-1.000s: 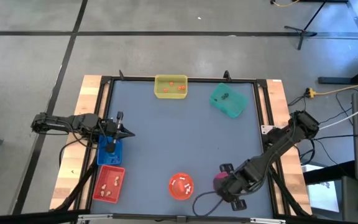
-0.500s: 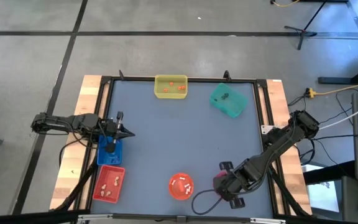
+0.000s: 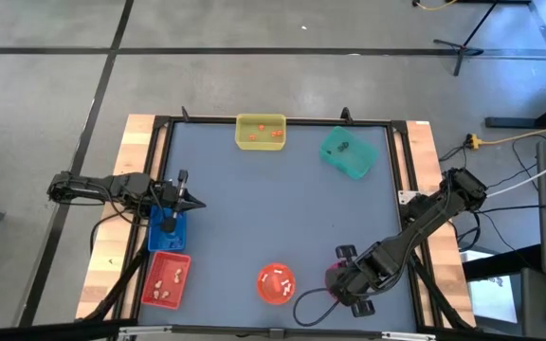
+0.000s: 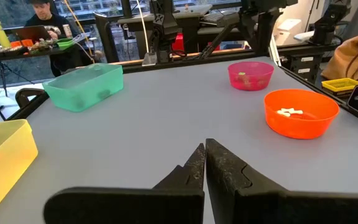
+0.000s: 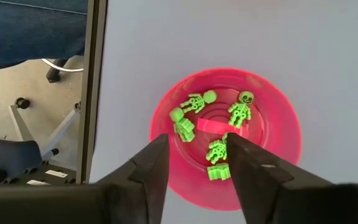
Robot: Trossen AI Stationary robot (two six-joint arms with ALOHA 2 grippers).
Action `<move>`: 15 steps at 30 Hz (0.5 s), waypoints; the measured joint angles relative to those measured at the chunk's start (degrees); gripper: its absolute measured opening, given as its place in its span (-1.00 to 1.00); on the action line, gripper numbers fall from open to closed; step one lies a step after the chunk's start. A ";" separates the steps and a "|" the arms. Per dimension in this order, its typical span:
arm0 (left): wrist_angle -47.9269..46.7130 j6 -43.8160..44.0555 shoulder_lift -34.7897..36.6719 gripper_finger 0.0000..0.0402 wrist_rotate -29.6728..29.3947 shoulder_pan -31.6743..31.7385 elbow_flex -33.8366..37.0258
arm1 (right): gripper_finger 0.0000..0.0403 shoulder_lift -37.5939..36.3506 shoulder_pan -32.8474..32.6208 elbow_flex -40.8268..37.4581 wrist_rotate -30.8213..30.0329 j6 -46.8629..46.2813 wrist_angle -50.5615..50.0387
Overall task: Sort Halloween decoration
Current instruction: Return to Home Position
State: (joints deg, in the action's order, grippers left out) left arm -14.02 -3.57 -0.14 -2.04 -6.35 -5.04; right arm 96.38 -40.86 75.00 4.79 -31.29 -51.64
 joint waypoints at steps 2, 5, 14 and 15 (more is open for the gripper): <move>0.00 -0.02 0.02 -1.00 0.02 0.01 0.00 | -0.29 0.00 0.02 0.00 -0.32 0.02 0.00; 0.00 0.00 0.02 -1.00 0.00 0.00 0.00 | -0.48 0.00 0.14 0.00 -0.71 0.07 0.02; 0.00 0.00 0.02 -1.00 0.00 0.00 0.00 | -0.95 0.00 4.33 0.00 1.98 3.97 0.02; 0.00 0.00 0.02 -1.00 0.00 0.01 0.00 | -0.93 0.00 5.00 0.00 2.30 4.70 -0.01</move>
State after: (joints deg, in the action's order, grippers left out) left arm -14.02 -3.57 -0.12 -2.04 -6.34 -5.04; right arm 96.38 -35.86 75.00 7.09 -26.59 -51.65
